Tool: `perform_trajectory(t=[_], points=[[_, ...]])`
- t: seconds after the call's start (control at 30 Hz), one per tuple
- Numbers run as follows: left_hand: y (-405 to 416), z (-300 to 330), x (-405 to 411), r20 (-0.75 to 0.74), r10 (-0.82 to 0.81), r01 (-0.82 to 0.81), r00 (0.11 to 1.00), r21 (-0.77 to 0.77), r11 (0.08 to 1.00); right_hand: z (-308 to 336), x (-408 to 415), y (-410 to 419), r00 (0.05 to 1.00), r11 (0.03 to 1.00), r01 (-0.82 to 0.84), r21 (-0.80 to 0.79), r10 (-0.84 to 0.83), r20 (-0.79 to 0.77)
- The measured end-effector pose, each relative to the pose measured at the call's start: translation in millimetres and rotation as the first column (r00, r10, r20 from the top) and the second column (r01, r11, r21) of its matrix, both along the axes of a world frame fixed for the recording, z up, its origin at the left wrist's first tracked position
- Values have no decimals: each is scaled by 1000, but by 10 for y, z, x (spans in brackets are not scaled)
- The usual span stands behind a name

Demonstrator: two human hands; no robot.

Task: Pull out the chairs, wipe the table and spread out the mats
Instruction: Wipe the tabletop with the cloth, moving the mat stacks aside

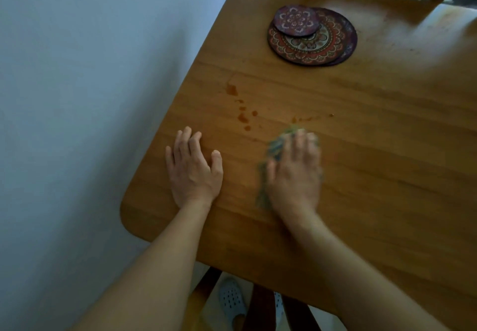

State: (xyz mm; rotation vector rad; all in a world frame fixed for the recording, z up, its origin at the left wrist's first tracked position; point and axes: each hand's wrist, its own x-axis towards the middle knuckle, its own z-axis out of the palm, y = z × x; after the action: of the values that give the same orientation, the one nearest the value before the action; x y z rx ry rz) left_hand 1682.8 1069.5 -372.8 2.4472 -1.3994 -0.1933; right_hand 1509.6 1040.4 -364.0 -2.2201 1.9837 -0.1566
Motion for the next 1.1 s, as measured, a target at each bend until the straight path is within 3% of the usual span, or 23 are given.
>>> perform_trajectory(t=[0.07,0.13,0.17,0.2,0.27,0.33,0.43,0.5,0.57,0.63,0.7,0.77,0.83,0.9,1.0,1.1], points=[[-2,3,8,-1,-2,2,1000,-7,1000,13,38,382,934,934,-357,27,357,31],[-13,10,6,-6,-4,4,1000,-9,1000,33,-302,509,772,771,-636,32,635,24],[3,9,8,-4,-1,1,1000,-6,1000,12,-568,465,728,727,-685,36,684,40],[1,9,10,1,1,-1,1000,-5,1000,-11,-850,357,746,746,-666,27,663,63],[4,10,10,6,0,0,1000,-5,1000,-6,-1366,31,891,899,-439,4,435,134],[2,12,7,5,1,-1,1000,-1,1000,32,-1678,-392,981,996,-83,12,80,177],[-8,14,6,12,2,-2,1000,-2,1000,51,-1564,-973,924,938,345,-12,-338,179],[-12,17,9,13,5,-5,1000,-5,1000,53,-1182,-1211,892,907,421,-23,-409,192],[-13,19,8,7,9,-9,1000,-4,1000,43,-669,-1249,945,962,267,-53,-251,210],[-11,31,11,4,15,-15,1000,-3,1000,31,-126,-1060,972,997,-17,-76,34,231],[-18,34,5,5,18,-18,1000,-4,1000,36,263,-733,926,961,-267,-69,276,257],[-21,34,3,14,17,-17,1000,-14,1000,26,399,-486,859,923,-385,-1,358,367],[-14,41,4,13,9,-9,1000,-11,1000,207,321,-431,741,918,-338,207,124,660],[-13,45,2,-4,16,-16,1000,-1,1000,480,133,-521,476,880,-300,369,-197,857],[-27,42,10,-11,18,-18,1000,3,1000,818,-264,-716,163,917,-82,391,-375,913],[-33,39,15,-11,6,-6,1000,6,1000,877,-556,-860,-133,861,148,487,-471,872]])
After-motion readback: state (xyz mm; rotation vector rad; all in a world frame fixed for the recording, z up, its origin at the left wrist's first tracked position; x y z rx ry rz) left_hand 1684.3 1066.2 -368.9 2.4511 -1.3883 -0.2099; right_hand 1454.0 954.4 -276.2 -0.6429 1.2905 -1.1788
